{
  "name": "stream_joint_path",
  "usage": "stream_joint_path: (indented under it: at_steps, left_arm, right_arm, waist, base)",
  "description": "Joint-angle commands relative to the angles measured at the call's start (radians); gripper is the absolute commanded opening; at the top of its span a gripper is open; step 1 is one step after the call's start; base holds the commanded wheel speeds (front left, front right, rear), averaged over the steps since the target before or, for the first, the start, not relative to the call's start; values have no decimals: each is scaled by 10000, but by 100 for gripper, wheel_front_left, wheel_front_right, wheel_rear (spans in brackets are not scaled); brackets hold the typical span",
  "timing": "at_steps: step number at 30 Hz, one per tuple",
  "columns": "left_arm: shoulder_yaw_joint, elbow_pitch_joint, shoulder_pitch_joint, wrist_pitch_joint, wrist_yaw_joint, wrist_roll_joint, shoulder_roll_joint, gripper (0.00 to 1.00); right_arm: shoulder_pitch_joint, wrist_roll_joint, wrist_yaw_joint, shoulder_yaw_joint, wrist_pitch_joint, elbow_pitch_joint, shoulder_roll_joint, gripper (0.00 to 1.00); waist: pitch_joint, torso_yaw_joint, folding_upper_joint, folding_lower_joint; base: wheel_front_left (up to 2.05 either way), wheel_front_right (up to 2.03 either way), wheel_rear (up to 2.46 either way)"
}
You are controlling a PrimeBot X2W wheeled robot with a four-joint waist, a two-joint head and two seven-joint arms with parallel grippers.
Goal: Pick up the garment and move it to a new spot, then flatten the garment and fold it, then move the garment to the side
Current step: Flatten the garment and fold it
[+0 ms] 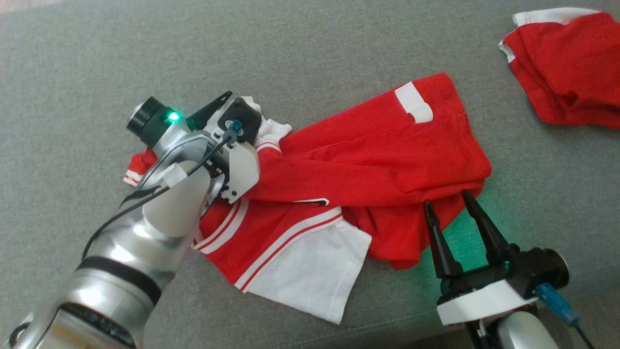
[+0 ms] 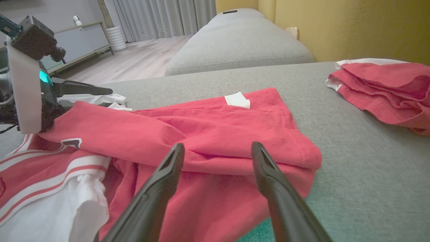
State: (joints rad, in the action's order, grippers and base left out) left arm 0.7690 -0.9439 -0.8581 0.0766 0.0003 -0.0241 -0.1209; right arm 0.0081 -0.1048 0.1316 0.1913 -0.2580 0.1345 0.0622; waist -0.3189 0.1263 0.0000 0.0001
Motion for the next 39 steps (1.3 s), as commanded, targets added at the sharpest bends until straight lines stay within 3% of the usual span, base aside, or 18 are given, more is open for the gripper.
stream_joint_path:
  at_steps: [1,8,19,20,21,22,31,39]
  left_arm:
    - [-161,-219,-690,186,121,104,-57,100]
    - [-247,-1450,-1175,509,674,-27,317,100]
    - [-49,-2487,-1445,738,-261,-588,655,100]
    - [-30,-2520,-1470,803,-279,-623,665,75]
    - [-2,-2559,-1485,864,-301,-649,673,10]
    - [22,-2607,-1495,897,-329,-680,679,0]
    - [-760,-2345,-1478,1667,-575,-1832,661,0]
    - [-1496,-688,-1113,1845,-610,-2404,-270,0]
  right_arm:
    - [-190,-16,-9,277,-38,-325,116,100]
    - [-237,-44,-9,349,-38,-295,92,100]
    - [-334,-72,-9,497,-38,-206,73,100]
    - [-355,-73,-9,514,-38,-194,74,100]
    - [-377,-74,-9,524,-38,-182,74,100]
    - [-387,-74,-9,517,-38,-176,73,100]
    - [-274,15,-9,206,-38,-264,206,100]
    - [-630,-709,-9,-999,-38,313,161,100]
  waist:
    - [-74,5,0,-1]
    - [-115,4,0,-1]
    - [-123,40,0,-1]
    - [-115,58,0,-1]
    - [-90,79,0,-1]
    - [-62,92,0,-1]
    - [542,-196,0,-1]
    - [886,-537,0,-1]
  base:
    - [0,0,0]
    - [0,0,0]
    - [0,0,0]
    - [0,0,0]
    - [0,0,0]
    - [0,0,0]
    - [0,0,0]
    - [0,0,0]
